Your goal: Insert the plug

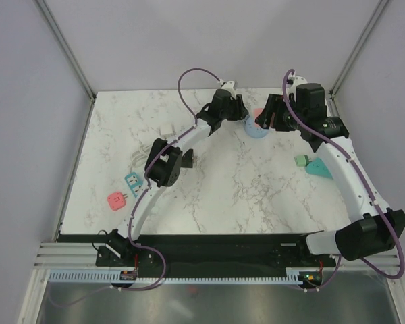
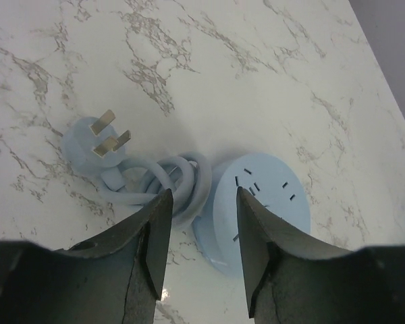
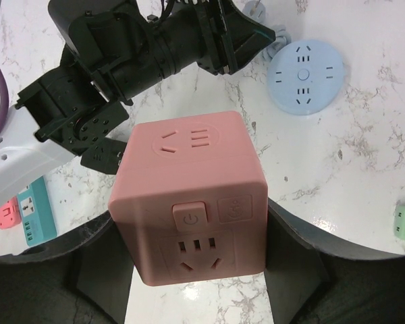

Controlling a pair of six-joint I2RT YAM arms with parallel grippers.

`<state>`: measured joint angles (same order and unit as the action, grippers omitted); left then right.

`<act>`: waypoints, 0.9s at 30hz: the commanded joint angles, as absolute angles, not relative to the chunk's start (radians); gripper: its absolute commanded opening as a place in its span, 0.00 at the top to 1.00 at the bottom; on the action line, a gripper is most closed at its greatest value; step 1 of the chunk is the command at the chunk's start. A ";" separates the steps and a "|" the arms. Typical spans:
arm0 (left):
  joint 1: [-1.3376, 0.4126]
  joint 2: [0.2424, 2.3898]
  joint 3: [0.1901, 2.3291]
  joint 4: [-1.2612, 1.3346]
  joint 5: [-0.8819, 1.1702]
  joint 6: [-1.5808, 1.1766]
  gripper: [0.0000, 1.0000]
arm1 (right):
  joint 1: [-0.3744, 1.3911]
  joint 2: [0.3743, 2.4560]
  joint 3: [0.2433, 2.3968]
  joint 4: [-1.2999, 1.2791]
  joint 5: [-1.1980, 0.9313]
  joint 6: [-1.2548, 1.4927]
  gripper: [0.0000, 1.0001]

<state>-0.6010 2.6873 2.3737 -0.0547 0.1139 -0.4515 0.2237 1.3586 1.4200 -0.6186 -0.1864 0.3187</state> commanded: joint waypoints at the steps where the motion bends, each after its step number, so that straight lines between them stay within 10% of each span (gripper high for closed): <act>1: -0.595 2.738 2.447 -0.009 0.106 -0.564 0.51 | 0.216 1.316 1.433 -0.555 -0.206 0.313 1.00; 27: -0.652 2.577 2.215 -0.047 0.224 -0.548 0.74 | 0.206 1.304 1.436 -0.626 -0.072 0.338 1.00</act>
<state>-0.6327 2.6392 2.2349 -0.0185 0.1768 -0.5697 0.2066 1.3361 1.4258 -0.6525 -0.1184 0.3370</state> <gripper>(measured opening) 0.314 0.716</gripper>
